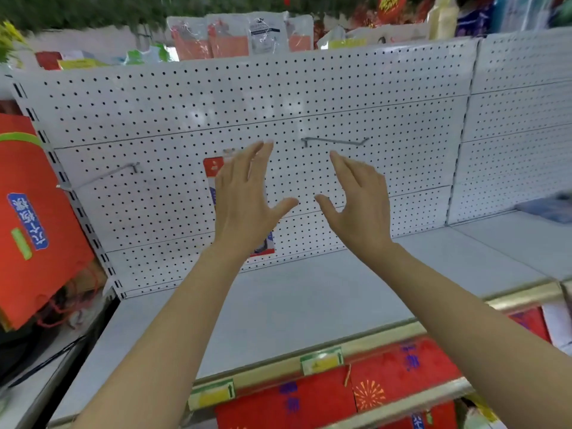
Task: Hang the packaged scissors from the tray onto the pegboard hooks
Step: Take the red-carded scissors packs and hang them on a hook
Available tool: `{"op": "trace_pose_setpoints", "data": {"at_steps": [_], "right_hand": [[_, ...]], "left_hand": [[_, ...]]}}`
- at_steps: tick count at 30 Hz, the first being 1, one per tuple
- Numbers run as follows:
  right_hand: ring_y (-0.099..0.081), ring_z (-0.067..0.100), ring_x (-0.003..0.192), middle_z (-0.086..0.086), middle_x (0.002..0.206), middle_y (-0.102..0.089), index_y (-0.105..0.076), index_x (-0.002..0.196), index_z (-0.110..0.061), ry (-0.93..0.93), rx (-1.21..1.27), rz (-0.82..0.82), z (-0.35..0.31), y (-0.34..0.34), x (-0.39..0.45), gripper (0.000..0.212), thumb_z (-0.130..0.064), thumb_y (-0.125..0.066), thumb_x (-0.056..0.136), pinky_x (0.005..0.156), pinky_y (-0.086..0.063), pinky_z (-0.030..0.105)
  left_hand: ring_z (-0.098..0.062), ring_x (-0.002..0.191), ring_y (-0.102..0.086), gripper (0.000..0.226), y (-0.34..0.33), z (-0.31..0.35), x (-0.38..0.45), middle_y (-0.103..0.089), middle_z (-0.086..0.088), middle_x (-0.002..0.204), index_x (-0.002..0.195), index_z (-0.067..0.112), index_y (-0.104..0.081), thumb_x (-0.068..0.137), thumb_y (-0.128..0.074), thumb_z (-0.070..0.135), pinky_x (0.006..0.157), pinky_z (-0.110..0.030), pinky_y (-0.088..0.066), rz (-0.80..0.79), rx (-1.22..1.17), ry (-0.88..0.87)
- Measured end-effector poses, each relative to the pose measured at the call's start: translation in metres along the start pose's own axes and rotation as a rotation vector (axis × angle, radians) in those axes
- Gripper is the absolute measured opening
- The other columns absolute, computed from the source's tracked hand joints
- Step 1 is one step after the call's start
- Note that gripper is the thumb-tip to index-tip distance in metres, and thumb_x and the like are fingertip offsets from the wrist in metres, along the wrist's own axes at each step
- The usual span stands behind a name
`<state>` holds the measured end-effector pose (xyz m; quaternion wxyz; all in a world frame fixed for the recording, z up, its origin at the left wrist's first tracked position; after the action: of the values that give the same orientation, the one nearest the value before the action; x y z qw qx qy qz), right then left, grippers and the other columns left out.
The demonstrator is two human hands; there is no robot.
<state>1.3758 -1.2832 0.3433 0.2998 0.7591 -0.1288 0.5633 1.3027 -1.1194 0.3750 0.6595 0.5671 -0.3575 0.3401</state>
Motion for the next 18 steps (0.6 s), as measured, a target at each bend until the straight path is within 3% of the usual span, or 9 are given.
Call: {"op": "trace_pose_setpoints", "data": {"at_steps": [5,13,18], "right_hand": [[-0.054,0.031,0.114,0.010,0.126,-0.060,-0.051,0.137,-0.004,0.013,-0.212,0.001,0.042,0.042,-0.040,0.061,-0.034,-0.067,0.085,0.098,-0.036,0.040],[-0.056,0.036,0.107,0.014,0.122,-0.061,-0.051,0.136,-0.003,-0.232,-0.535,-0.112,0.130,0.108,-0.152,0.061,-0.033,-0.064,0.084,0.089,-0.039,0.043],[-0.056,0.037,0.108,0.014,0.121,-0.062,-0.053,0.135,-0.003,-0.400,-0.670,-0.148,0.167,0.155,-0.230,0.059,-0.030,-0.062,0.083,0.093,-0.041,0.047]], "left_hand": [[-0.024,0.132,-0.044,0.072,-0.046,0.063,-0.020,-0.048,-0.003,0.143,0.145,0.015,-0.044,0.083,-0.068,0.044,0.112,-0.036,-0.027,-0.026,-0.154,-0.171],[-0.028,0.131,-0.043,0.071,-0.150,0.148,-0.087,-0.048,-0.005,0.144,0.146,0.014,-0.043,0.084,-0.066,0.039,0.110,-0.039,-0.029,-0.295,-0.378,-0.328],[-0.034,0.122,-0.051,0.071,-0.214,0.213,-0.151,-0.055,-0.012,0.135,0.139,0.009,-0.052,0.076,-0.075,0.031,0.103,-0.044,-0.037,-0.467,-0.482,-0.452]]}}
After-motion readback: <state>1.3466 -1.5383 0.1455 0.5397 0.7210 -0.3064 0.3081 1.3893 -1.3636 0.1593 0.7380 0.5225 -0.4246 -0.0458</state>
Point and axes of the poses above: each hand's wrist, its own x-axis towards the middle knuckle, its own y-axis out of the back of the hand, z = x × y, the point moved 5 cm from there along x, towards the middle knuckle
